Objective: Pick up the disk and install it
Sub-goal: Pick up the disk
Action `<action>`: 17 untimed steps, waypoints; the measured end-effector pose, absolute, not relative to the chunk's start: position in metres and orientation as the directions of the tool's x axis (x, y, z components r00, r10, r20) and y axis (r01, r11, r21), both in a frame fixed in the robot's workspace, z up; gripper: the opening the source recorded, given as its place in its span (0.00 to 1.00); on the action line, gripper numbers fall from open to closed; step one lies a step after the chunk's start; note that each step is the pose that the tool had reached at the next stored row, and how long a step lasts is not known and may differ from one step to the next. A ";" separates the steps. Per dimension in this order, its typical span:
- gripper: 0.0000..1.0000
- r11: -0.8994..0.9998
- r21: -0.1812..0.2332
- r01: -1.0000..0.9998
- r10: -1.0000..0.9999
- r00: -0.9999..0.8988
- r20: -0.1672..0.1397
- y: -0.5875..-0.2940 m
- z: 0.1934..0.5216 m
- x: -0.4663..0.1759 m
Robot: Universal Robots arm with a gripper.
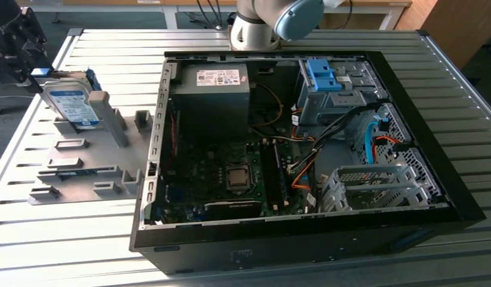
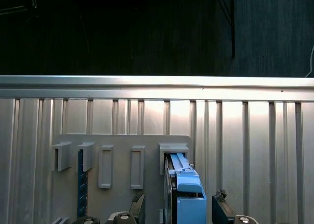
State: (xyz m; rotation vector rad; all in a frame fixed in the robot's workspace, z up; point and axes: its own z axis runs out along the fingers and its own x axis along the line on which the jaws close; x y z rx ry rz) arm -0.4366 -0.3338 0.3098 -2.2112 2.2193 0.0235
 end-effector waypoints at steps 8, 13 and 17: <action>0.56 0.004 0.007 -1.000 -1.000 -0.004 -0.017 -0.333 0.308 -0.436; 0.56 0.008 0.012 -1.000 -1.000 -0.009 -0.017 -0.330 0.303 -0.436; 0.55 0.009 0.013 -1.000 -1.000 -0.009 -0.017 -0.330 0.302 -0.436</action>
